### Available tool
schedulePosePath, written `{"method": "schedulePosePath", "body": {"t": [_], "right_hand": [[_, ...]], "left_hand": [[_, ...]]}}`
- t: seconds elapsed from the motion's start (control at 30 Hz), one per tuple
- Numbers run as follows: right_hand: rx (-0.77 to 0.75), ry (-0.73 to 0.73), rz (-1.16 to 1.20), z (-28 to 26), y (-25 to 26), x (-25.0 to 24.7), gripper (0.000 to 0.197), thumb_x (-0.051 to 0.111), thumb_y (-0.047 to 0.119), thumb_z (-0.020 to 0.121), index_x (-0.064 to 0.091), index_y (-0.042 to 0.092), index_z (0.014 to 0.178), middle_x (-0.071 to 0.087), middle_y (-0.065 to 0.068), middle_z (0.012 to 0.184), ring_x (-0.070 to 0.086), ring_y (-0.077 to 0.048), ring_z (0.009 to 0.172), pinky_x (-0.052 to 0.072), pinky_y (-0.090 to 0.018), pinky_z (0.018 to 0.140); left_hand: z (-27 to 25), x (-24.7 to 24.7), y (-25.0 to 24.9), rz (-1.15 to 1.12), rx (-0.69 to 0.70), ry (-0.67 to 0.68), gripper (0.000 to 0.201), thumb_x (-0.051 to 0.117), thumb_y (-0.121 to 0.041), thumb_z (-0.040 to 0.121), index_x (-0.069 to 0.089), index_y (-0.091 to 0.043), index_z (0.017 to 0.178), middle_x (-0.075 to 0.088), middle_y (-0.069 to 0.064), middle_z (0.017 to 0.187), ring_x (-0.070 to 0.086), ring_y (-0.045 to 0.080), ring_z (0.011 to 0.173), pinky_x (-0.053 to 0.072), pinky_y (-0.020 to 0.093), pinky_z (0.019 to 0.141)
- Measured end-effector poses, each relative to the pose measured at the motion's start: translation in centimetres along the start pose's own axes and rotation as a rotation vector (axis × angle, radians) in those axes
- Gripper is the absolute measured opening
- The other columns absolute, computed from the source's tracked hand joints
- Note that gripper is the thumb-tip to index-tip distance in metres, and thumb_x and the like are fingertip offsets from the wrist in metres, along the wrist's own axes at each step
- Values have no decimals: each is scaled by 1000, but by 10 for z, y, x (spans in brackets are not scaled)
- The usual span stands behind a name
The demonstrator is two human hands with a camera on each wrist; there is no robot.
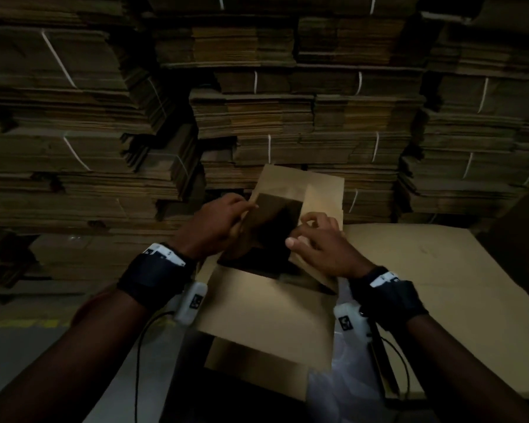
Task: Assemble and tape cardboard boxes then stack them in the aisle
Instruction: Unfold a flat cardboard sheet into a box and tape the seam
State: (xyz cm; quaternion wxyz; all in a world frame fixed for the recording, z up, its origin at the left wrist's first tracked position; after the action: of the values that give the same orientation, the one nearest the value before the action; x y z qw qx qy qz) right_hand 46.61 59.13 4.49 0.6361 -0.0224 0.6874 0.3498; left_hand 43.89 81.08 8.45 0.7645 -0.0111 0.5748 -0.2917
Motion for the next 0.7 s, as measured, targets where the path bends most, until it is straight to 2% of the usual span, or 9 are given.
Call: {"method": "schedulePosePath", "body": {"t": [0.1,0.2,0.3,0.4,0.43,0.5,0.57,0.63,0.7], "right_hand": [[-50,-112,5,-9,0,-48,10,68,49,92,71,39,92,46,6,143,31,-13,131,34,-44,104],[-38,-56,-176,-23,-14,-81,12,68,28,95,75,32,103,53,2,145,38,-22,138,39,-51,108],[300,42,-133,-39,-57,-90,38,67,27,88,70,10,121,57,-13,137,42,-34,139,35,-53,113],[514,241,-361,-60,-76,-72,43,57,52,94,61,22,124,52,-8,134,34,-33,141,23,-62,115],[558,323,-456,-67,-81,-64,55,54,62,94,53,25,135,48,-5,143,28,-32,145,19,-60,117],[623,459,-396,-79,-87,-42,105,59,81,80,20,25,160,21,-7,167,11,-34,154,14,-58,121],[635,541,-257,-84,-100,-8,146,63,97,53,-13,33,160,-7,-14,169,-4,-37,156,11,-61,123],[602,521,-177,-84,-112,24,166,66,101,34,-30,37,153,-16,-16,168,-10,-39,155,12,-64,122],[542,414,-103,-83,-114,44,169,71,98,32,-32,37,151,-7,-16,169,1,-39,155,22,-61,120]], "left_hand": [[-5,-22,14,97,-68,-126,50,39,-30,92,66,-7,127,61,14,128,59,32,113,51,44,88],[-12,-27,44,285,-228,-106,61,31,-48,94,71,-2,104,60,18,123,53,35,113,50,45,87],[-26,-8,79,366,-441,118,76,37,-69,95,72,-2,103,48,17,140,37,35,129,41,48,101],[-46,25,91,253,-563,406,116,27,-102,66,64,-8,121,41,16,146,36,36,134,37,51,107],[-54,39,91,192,-600,501,129,29,-108,55,54,-10,136,35,19,152,33,38,139,35,53,111],[-70,69,88,63,-657,664,151,41,-109,42,16,-19,160,11,19,166,15,39,152,23,55,120],[-80,92,81,-55,-674,713,162,55,-105,35,-11,-26,160,-5,15,168,3,35,155,16,54,123],[-85,107,74,-154,-657,634,161,70,-95,41,-14,-26,159,-1,12,169,11,32,154,22,50,122],[-89,119,71,-202,-616,494,148,79,-82,53,-4,-23,161,20,11,166,32,30,147,36,45,116]]}}
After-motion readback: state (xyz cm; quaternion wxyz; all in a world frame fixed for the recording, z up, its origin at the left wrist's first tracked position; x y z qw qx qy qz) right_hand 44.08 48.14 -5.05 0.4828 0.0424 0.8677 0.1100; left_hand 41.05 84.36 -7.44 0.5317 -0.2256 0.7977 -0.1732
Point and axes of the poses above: each hand's wrist, its own z-axis towards the middle knuckle, its own x-axis out of the palm, y = z × x, the point moved 7 cm from there along z, towards the middle knuckle
